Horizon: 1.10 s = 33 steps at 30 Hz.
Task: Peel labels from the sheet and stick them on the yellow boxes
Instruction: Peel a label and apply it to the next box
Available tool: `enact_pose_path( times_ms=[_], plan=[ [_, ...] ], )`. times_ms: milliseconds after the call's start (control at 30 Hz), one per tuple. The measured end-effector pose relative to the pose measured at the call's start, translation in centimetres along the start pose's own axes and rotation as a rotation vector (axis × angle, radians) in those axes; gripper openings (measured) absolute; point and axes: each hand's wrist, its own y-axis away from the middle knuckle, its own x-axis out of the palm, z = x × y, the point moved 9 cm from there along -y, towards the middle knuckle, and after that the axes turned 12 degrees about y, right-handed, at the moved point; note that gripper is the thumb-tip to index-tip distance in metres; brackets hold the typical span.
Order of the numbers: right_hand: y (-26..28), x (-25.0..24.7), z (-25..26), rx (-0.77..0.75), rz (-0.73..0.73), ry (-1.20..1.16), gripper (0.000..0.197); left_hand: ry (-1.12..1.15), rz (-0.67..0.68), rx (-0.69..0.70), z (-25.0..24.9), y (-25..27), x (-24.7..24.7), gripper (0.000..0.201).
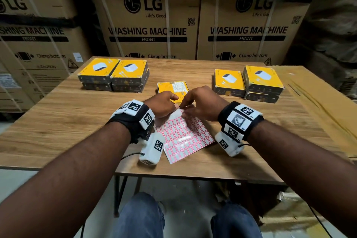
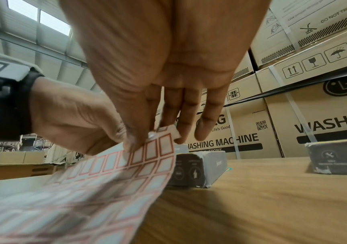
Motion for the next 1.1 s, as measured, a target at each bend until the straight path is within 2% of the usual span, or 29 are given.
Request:
enact_pose_path(
  times_ms=[200, 400, 567, 800, 1000, 1100],
  plan=[
    [-0.1, 0.0, 0.4, -0.028, -0.034, -0.009, 0.01, -0.037, -0.01, 0.026, -0.5, 0.1, 0.2, 0.033],
    [-0.1, 0.8, 0.0, -0.01, 0.044, -0.028, 0.009, -0.054, -0.003, 0.071, -0.6, 0.3, 0.2, 0.019],
    [-0.1, 1.1, -1.6, 0.062, 0.105, -0.014, 0.016, 0.123, 0.201, 0.034, 0.0, 1.2, 1.5, 0.033],
    [0.2, 2.0, -1.9, 0.075, 0.19, -0.106, 0.006, -0.238, 0.124, 0.114, -0.4, 1.2, 1.7, 0.018],
    [0.4, 2.0, -2.7, 0.1, 0.176, -0.253, 0.006, -0.37, 0.133, 0.129, -0.5, 1.3, 2.2, 0.018],
    [0.4, 2.0, -3.3, 0.133, 0.162, -0.3, 0.005, -0.363, 0.113, 0.155, -1.0, 1.5, 2.2, 0.018]
  ],
)
